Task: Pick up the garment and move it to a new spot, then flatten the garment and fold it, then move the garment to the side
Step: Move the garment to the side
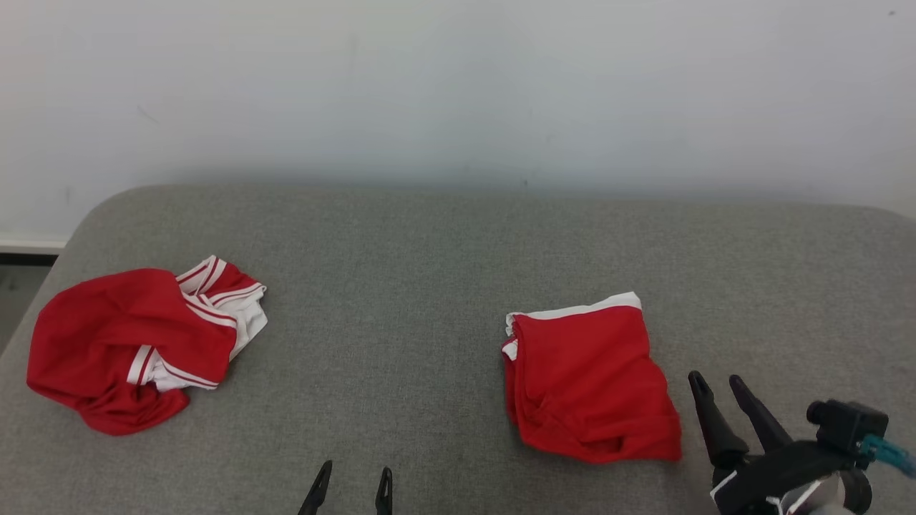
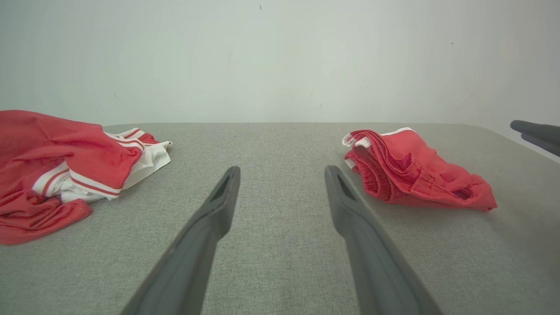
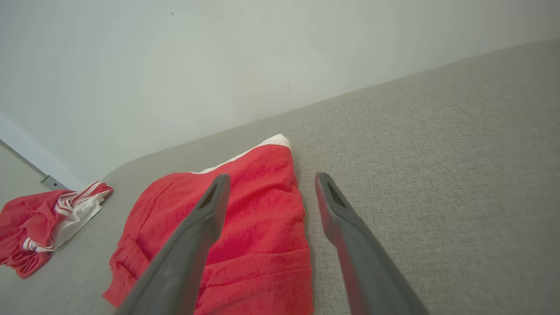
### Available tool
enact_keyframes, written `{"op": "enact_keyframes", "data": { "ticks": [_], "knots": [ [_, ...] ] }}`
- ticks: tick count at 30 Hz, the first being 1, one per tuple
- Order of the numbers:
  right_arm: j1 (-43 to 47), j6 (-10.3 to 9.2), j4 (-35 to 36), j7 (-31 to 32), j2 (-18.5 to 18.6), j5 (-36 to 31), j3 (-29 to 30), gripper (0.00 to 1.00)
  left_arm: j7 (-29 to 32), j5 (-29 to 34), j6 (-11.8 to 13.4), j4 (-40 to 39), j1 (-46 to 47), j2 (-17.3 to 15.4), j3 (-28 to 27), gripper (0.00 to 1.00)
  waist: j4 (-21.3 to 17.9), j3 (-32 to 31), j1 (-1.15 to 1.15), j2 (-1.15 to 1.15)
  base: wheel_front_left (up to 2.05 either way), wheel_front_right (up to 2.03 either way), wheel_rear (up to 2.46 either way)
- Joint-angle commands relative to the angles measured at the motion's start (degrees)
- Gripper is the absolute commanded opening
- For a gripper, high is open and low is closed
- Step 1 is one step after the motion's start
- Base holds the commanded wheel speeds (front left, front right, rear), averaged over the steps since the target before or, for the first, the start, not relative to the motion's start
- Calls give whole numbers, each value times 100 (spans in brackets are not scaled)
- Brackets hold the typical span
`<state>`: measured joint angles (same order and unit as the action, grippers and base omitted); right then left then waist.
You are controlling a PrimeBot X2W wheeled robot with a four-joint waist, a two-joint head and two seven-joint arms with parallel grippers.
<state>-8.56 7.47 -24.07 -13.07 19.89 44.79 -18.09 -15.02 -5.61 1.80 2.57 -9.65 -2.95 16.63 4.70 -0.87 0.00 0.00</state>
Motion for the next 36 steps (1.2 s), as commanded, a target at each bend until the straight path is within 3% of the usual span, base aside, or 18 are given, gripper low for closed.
{"op": "enact_keyframes", "data": {
  "ticks": [1,10,22,25,26,27,36],
  "knots": [
    [-134,3,-55,93,83,151,-69,100,-8,5,2,-5,101,9,21,100,180,243,0,0,0,0,0],
    [-1184,3,-548,1194,690,1864,-555,100,-8,-112,33,-9,632,9,272,100,516,994,0,0,0,0,0],
    [-1518,2,-646,2360,1063,2885,-1236,100,-7,-178,108,54,975,10,321,100,570,1308,0,0,0,0,0],
    [-1547,2,-572,2409,1104,3019,-1331,25,-8,-181,103,58,1008,9,341,100,547,1324,0,0,0,0,0],
    [-1568,2,-535,2358,1131,3034,-1351,6,-7,-178,103,59,1020,9,345,100,539,1331,0,0,0,0,0],
    [-1575,2,-511,2329,1154,3065,-1370,0,-7,-173,101,62,1036,9,346,100,531,1336,0,0,0,0,0],
    [-1590,3,-135,1794,1427,3208,-1514,0,-8,-27,33,106,983,10,247,100,255,1300,0,0,0,0,0]
  ]
}}
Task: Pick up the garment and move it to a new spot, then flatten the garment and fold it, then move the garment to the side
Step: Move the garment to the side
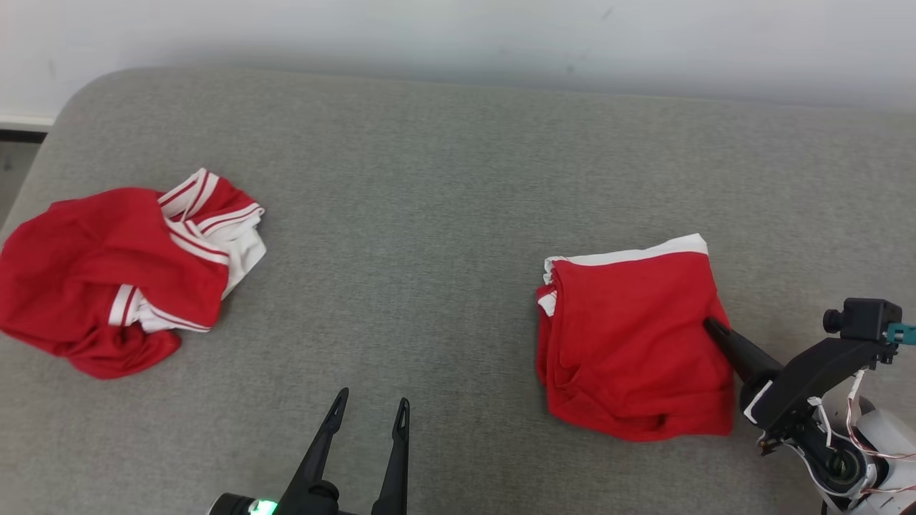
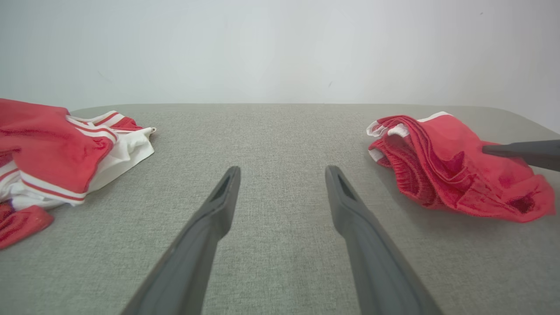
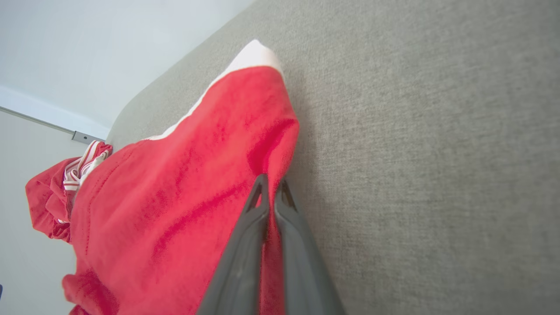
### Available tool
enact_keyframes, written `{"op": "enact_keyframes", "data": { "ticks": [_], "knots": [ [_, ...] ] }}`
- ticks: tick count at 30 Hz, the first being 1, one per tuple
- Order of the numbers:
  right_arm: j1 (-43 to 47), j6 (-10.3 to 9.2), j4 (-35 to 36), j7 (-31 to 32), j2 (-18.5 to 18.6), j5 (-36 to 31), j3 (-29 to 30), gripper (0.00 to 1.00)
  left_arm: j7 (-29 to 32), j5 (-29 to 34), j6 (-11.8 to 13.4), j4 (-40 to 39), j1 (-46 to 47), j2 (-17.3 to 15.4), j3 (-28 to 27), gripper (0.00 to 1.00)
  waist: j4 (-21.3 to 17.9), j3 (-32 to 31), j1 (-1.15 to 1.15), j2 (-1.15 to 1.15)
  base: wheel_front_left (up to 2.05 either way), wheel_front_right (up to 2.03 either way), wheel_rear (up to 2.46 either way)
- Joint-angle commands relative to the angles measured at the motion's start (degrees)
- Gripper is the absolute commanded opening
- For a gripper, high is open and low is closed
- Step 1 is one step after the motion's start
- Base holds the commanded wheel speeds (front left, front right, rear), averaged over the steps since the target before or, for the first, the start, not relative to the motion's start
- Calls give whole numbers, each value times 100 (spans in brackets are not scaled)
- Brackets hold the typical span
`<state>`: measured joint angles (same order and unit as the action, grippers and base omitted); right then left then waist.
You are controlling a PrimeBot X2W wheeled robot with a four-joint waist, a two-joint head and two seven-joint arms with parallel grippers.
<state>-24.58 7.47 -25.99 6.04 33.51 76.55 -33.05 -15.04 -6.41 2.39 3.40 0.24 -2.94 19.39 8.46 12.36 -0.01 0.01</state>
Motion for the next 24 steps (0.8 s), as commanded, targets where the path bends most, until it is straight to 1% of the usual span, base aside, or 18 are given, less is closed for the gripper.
{"op": "enact_keyframes", "data": {
  "ticks": [1,7,8,9,12,13,19,24],
  "knots": [
    [12,3,102,-197,90,36,-39,0,-7,71,-39,37,-14,8,-34,100,-177,-26,1,-1,0,0,0],
    [-93,3,282,-719,268,-120,-238,0,-7,206,-124,20,2,-18,-119,100,-708,1,1,-1,0,0,0],
    [-93,3,282,-719,268,-120,-238,0,-7,206,-124,20,2,-18,-119,100,-708,1,1,-1,0,0,0],
    [-104,3,278,-795,296,-135,-271,0,-6,231,-147,12,20,-26,-123,100,-802,11,1,-1,0,0,0],
    [-142,3,264,-990,365,-139,-373,0,-7,270,-183,-1,81,-57,-156,100,-1109,45,1,-1,0,0,0],
    [-160,3,228,-1129,423,-151,-434,0,-6,289,-216,-16,112,-82,-183,100,-1311,69,1,-1,0,0,0],
    [-222,3,168,-1477,437,-35,-623,0,-6,377,-246,-56,158,-162,-248,100,-1913,170,1,-1,0,0,0],
    [-264,3,154,-1676,423,97,-806,0,-6,448,-282,-73,195,-237,-241,100,-2338,252,1,-1,0,0,0]
  ]
}}
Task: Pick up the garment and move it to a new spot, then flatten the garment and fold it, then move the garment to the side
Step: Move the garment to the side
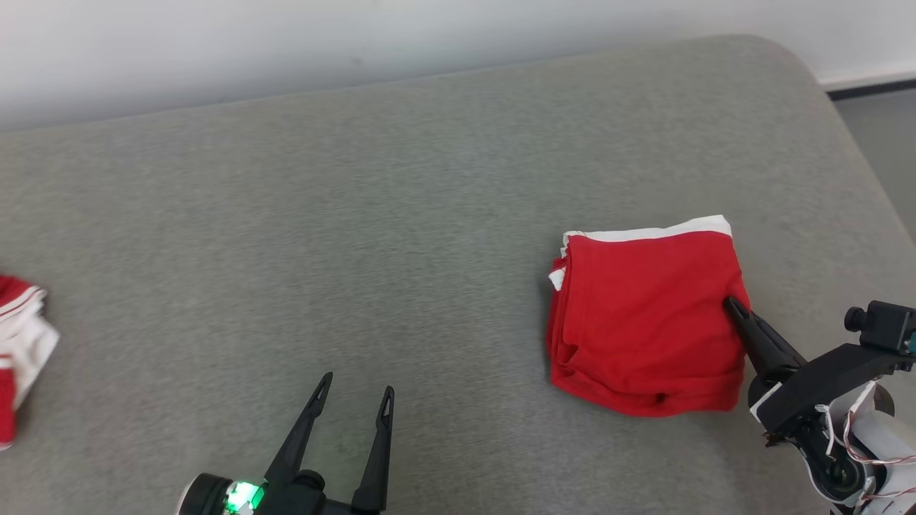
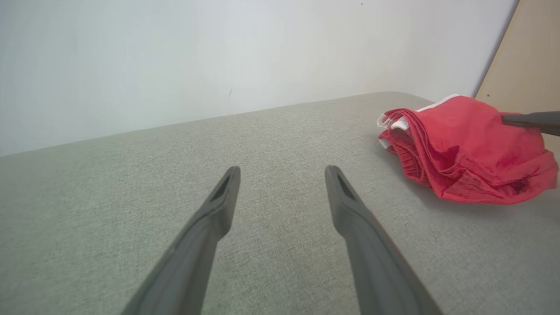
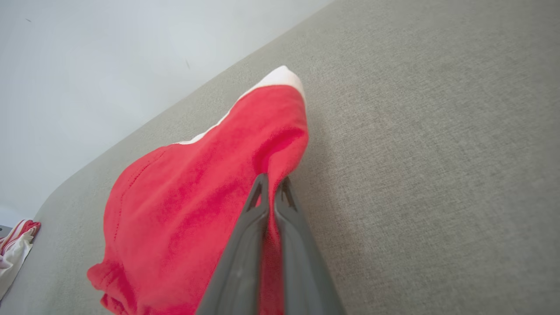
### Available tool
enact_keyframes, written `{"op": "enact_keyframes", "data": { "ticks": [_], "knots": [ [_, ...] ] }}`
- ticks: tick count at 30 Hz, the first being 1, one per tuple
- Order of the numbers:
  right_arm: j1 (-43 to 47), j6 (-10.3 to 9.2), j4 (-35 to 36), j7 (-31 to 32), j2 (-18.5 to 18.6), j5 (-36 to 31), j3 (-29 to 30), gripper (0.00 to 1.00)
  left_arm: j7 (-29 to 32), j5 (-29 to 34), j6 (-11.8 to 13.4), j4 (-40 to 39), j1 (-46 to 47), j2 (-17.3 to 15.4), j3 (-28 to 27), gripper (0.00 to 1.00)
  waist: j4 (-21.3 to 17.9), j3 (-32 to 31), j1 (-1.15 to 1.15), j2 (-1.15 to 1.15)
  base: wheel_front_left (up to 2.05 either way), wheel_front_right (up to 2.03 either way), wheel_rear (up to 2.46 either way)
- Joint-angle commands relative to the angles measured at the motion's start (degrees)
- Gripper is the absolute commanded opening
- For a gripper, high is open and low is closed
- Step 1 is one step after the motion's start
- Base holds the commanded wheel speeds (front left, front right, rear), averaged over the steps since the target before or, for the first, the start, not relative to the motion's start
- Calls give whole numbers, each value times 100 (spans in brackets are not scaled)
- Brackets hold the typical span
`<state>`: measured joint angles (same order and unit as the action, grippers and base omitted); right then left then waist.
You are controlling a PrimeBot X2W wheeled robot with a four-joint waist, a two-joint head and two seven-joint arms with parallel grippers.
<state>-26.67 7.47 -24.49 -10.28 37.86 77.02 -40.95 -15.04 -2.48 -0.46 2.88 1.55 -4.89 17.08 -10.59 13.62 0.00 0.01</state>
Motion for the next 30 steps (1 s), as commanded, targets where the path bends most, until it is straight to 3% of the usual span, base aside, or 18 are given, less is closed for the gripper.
{"op": "enact_keyframes", "data": {
  "ticks": [1,10,22,30],
  "knots": [
    [-68,3,-3,-73,-21,71,-50,0,-7,62,-1,-23,73,-53,-8,100,-509,141,0,-1,0,0,0],
    [-386,3,-10,-297,-79,208,-274,0,-7,166,-95,-87,276,-197,45,100,-799,480,0,-1,0,0,0],
    [-1678,3,-345,-466,402,-76,-108,0,71,482,-129,-571,1007,-328,224,100,-393,1587,0,-1,0,0,0],
    [-2128,3,-823,-497,828,-194,162,0,156,569,-141,-922,1245,-396,279,100,-119,2009,0,-1,0,0,0]
  ]
}}
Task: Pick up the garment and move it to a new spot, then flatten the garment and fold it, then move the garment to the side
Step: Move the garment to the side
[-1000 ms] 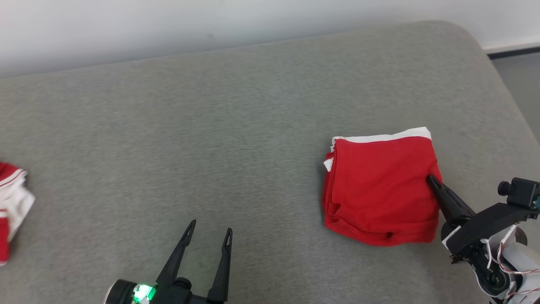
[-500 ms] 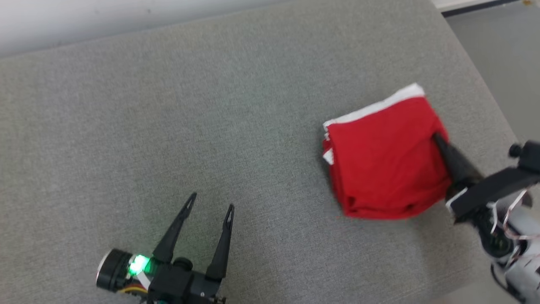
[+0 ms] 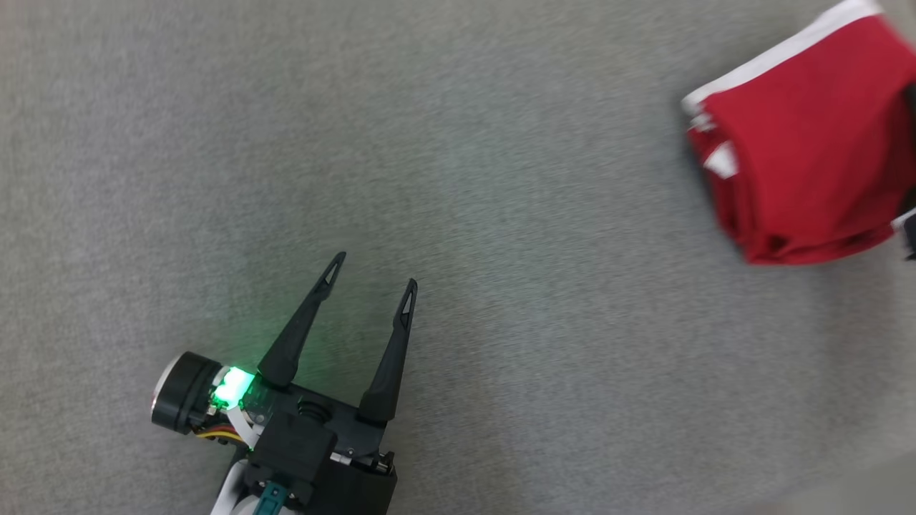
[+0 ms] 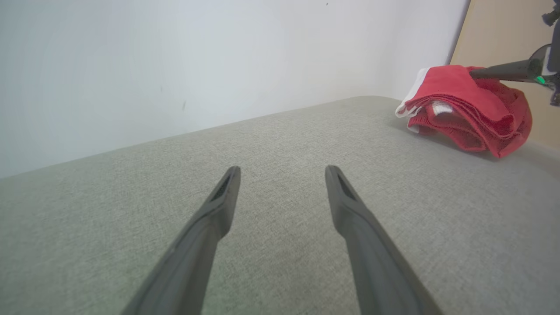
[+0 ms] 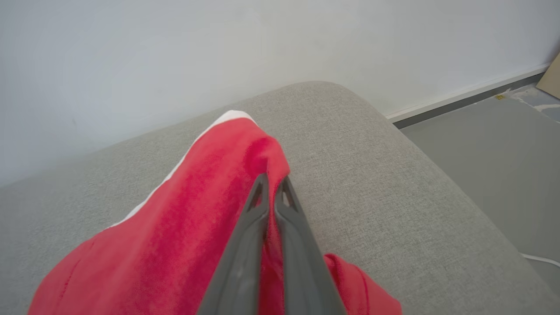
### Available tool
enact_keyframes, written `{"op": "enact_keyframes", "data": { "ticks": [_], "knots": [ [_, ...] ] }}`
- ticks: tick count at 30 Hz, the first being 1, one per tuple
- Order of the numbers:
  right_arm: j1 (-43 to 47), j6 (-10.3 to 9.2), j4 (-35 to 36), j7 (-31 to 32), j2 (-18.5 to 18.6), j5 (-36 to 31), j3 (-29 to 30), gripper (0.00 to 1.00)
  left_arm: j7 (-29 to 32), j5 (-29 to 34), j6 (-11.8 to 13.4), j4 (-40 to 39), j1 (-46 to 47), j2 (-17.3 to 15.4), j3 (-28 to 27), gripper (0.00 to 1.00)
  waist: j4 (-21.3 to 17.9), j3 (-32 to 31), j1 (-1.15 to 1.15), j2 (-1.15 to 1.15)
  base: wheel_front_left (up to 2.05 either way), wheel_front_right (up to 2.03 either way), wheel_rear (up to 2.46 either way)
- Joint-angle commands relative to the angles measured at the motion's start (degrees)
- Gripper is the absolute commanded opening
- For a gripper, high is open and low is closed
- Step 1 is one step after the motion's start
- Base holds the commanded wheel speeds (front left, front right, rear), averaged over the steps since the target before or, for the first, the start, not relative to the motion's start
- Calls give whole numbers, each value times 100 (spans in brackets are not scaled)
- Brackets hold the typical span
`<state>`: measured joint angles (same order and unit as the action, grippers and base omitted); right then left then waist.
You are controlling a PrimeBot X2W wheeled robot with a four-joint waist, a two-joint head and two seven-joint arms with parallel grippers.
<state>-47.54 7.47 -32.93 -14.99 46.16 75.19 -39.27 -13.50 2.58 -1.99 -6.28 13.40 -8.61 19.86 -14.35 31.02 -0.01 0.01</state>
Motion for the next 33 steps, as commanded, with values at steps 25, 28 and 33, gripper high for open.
{"op": "enact_keyframes", "data": {
  "ticks": [25,28,33],
  "knots": [
    [-573,3,-1823,-21,144,-683,603,18,176,5,43,-209,233,-226,65,100,466,511,1,-1,0,0,0],
    [-690,3,-2135,-29,46,-883,716,100,161,-18,60,-155,218,-198,99,100,499,420,1,-1,0,0,0],
    [-862,3,-2425,-22,-41,-1844,1154,100,77,-118,149,-12,91,-87,115,100,584,86,1,-1,0,0,0]
  ]
}}
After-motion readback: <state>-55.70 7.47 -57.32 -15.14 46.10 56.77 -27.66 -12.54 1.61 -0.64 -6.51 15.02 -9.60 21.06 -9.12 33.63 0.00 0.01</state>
